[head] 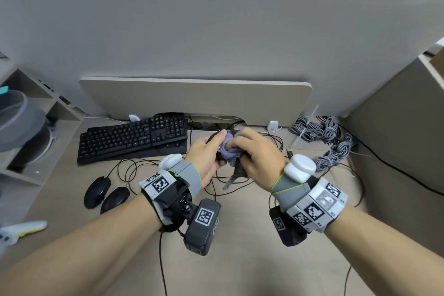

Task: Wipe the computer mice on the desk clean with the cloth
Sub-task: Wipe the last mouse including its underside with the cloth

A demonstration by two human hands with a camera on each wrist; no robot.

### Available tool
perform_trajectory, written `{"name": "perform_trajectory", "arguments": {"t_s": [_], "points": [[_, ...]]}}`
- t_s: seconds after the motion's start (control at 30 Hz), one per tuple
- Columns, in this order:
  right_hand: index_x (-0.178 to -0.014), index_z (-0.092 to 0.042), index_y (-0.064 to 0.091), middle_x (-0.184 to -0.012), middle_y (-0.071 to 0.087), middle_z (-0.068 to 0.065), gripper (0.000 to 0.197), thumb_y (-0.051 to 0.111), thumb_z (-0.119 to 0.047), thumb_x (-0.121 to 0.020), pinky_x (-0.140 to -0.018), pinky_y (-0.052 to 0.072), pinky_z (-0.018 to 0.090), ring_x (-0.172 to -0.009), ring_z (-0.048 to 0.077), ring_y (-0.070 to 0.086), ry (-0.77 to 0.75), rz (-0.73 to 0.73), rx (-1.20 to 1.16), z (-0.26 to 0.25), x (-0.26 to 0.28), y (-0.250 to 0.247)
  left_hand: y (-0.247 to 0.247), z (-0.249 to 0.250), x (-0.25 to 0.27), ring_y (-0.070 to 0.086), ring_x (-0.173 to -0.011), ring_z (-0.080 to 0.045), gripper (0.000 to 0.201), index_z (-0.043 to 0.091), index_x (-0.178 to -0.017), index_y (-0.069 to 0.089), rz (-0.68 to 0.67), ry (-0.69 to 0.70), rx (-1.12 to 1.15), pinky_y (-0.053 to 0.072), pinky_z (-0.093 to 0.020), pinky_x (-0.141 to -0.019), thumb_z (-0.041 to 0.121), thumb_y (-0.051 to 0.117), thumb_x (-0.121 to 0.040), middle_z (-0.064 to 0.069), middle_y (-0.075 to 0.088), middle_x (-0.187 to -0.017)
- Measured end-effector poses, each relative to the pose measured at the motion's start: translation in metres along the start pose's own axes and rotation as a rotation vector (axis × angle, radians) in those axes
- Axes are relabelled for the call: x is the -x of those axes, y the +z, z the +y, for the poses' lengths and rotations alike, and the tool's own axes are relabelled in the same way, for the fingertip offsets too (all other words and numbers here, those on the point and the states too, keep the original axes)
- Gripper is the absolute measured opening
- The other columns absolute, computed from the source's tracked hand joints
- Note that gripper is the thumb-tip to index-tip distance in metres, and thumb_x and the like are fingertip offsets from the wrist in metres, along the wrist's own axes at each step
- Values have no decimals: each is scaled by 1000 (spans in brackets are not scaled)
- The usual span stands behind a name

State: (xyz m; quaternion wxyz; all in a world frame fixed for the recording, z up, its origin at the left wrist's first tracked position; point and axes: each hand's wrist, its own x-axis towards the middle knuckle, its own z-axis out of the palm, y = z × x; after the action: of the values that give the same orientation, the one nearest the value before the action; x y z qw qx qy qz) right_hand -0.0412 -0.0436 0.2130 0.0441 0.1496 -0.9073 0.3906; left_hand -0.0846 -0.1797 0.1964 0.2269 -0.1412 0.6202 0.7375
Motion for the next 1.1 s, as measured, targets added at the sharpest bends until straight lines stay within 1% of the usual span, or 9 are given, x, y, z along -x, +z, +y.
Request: {"name": "perform_trajectory", "arguments": {"t_s": [0.13, 0.27, 0.43, 0.57, 0.67, 0.73, 0.87, 0.97, 1.1], "points": [[-81, -9, 62, -83, 55, 7, 46, 28, -30, -59, -65, 43, 38, -78, 31, 56, 129, 75, 25, 26, -1, -9, -9, 1, -1, 48, -53, -12, 25, 1, -99, 52, 24, -24, 15, 38, -20, -42, 24, 61, -95, -10, 55, -77], [-83, -10, 60, -85, 52, 3, 36, 33, -20, -61, -64, 40, 33, -76, 20, 49, 10, 49, 18, 1, -3, 0, -4, 2, 1, 45, -51, -13, 22, -1, -101, 55, -1, -9, 26, 34, -20, -40, 20, 56, -98, -10, 51, -69], [-79, -8, 59, -81, 50, 1, 44, 27, -32, -60, -62, 34, 28, -78, 29, 54, 134, 150, 16, 25, -4, -8, -11, 0, 3, 47, -51, -13, 19, 1, -94, 55, 30, -56, 55, 35, -20, -41, 19, 59, -96, -10, 56, -73], [-82, -11, 60, -84, 51, 3, 32, 34, -17, -63, -62, 38, 32, -76, 24, 51, 27, 70, 31, 2, -3, 4, -5, 2, 3, 44, -50, -14, 20, -1, -90, 57, 8, -60, 77, 33, -20, -41, 19, 58, -96, -11, 51, -70], [-80, -10, 61, -82, 49, -1, 37, 31, -21, -61, -62, 31, 24, -77, 29, 54, 120, 107, 28, 27, -4, -6, -10, 2, 4, 46, -52, -14, 20, 1, -86, 57, 26, -88, 84, 35, -20, -41, 18, 59, -95, -10, 55, -70], [-81, -11, 62, -83, 52, 2, 42, 29, -27, -59, -62, 37, 28, -77, 29, 55, 116, 116, 45, 23, -4, -6, -9, 3, 4, 46, -51, -14, 20, 1, -86, 57, 23, -86, 103, 34, -20, -41, 18, 58, -96, -10, 55, -69], [-85, -14, 60, -89, 53, 3, 33, 35, -17, -63, -61, 45, 36, -76, 26, 53, -7, 50, 66, 2, 1, 8, -2, 4, 6, 47, -49, -14, 21, 2, -83, 60, 13, -82, 105, 33, -21, -41, 18, 56, -97, -10, 54, -67], [-80, -12, 61, -84, 51, 1, 35, 33, -17, -61, -65, 43, 33, -76, 27, 54, 92, 99, 71, 30, 1, -1, -8, 4, 8, 46, -47, -13, 20, 0, -86, 58, 33, -116, 122, 34, -20, -39, 17, 58, -96, -11, 55, -69], [-81, -11, 61, -83, 48, -2, 30, 41, -5, -59, -62, 32, 24, -75, 23, 51, 165, 109, 100, 39, -3, -4, -9, 7, 9, 46, -50, -14, 18, 0, -89, 59, 42, -124, 150, 34, -21, -40, 18, 58, -95, -11, 58, -70]]}}
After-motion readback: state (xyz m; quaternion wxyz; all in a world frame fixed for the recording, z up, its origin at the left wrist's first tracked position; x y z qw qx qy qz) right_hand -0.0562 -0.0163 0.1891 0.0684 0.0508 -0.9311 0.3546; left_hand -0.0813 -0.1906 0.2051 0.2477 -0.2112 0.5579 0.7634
